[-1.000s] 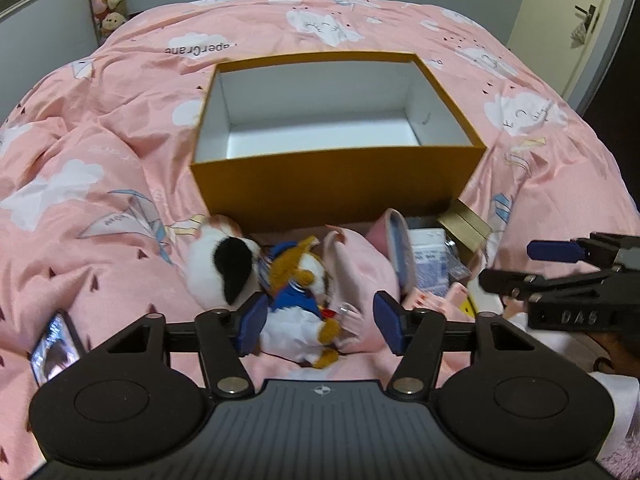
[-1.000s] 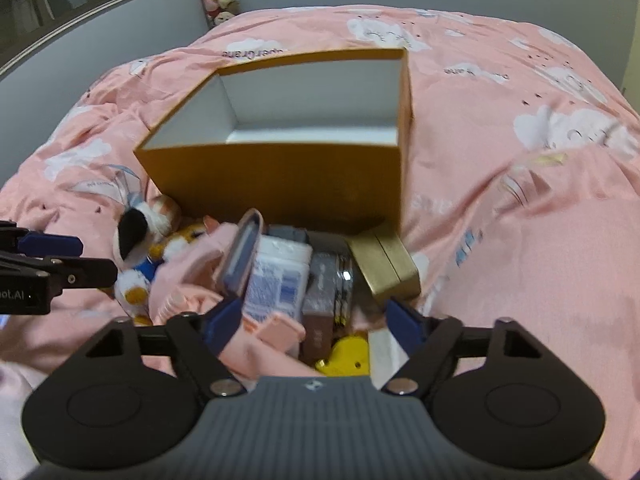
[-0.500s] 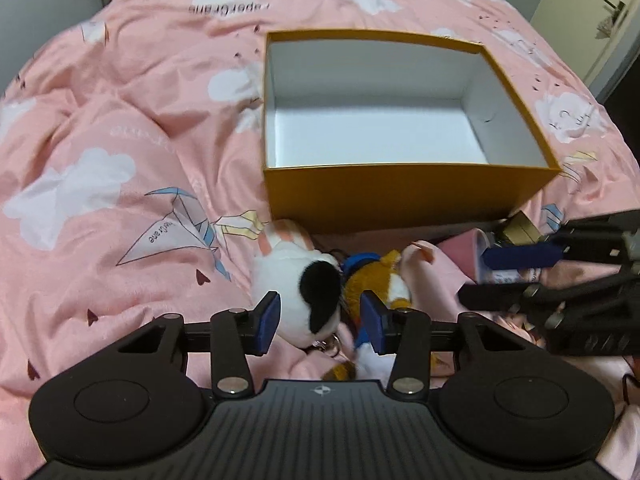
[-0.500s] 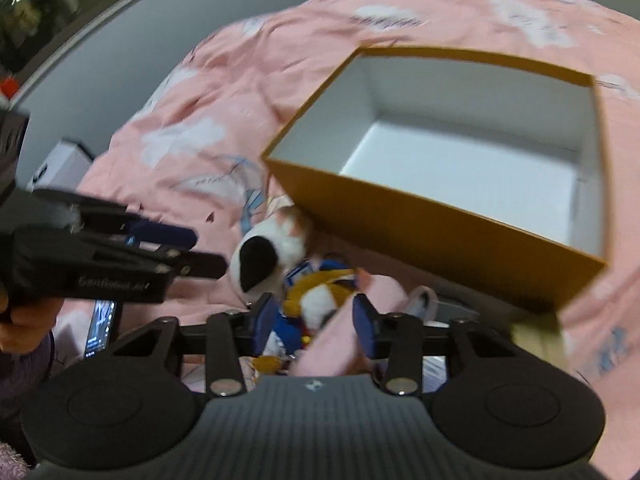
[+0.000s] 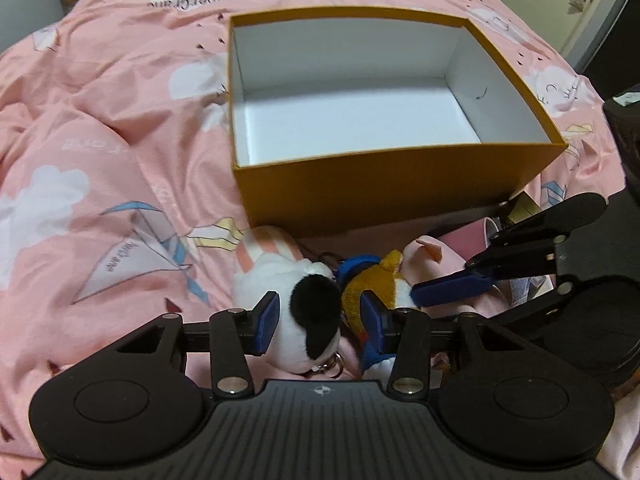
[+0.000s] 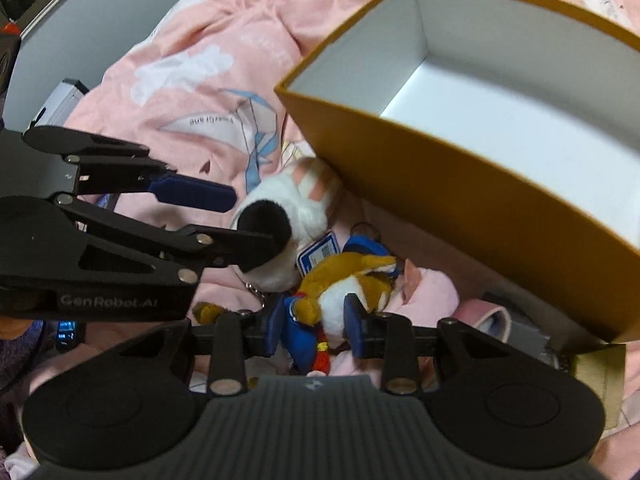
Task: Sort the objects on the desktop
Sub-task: 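Grasp the brown dog plush with the right gripper while the left grasps the white plush, then carry both plushes up and over into the orange box with both grippers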
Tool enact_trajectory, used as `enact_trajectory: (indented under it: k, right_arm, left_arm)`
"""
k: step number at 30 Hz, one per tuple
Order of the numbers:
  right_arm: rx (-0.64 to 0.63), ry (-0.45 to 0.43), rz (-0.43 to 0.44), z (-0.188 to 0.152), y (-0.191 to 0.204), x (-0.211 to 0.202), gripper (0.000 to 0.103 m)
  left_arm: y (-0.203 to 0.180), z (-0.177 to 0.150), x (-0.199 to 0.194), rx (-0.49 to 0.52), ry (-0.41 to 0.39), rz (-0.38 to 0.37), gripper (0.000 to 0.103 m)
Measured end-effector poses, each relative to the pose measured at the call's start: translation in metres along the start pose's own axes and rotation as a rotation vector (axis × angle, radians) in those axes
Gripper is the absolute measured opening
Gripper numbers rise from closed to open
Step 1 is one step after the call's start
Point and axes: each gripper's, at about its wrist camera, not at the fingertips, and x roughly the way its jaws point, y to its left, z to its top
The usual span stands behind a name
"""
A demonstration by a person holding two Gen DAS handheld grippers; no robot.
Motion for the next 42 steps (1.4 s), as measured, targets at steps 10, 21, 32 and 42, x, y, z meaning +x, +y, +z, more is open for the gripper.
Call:
enact_trajectory:
  k: [10,21,32,42]
  right_arm:
    - [-0.015,-0.027,0.032,-0.003,0.001,0.000,0.012]
    - [-0.043,-0.166,0.033,0.001,0.006,-0.046,0.011]
    - [-0.119,-0.351,0.005,0.012,0.013,-0.123,0.010]
    - [-0.129,-0.527,-0.144,0.042,-0.006,-0.174,0.010]
  left_arm:
    - [-0.002,-0.011,0.001,-0.026,-0.069,0.031,0.010]
    - [0.005,-0.009,-0.046,-0.060,-0.198,0.037,0.000]
    - [0.004,0.006,-0.065,-0.011,-0.164,0.080,0.008]
    - [-0.009,-0.007,-0.022,-0.016,-0.076,0.109,0.065]
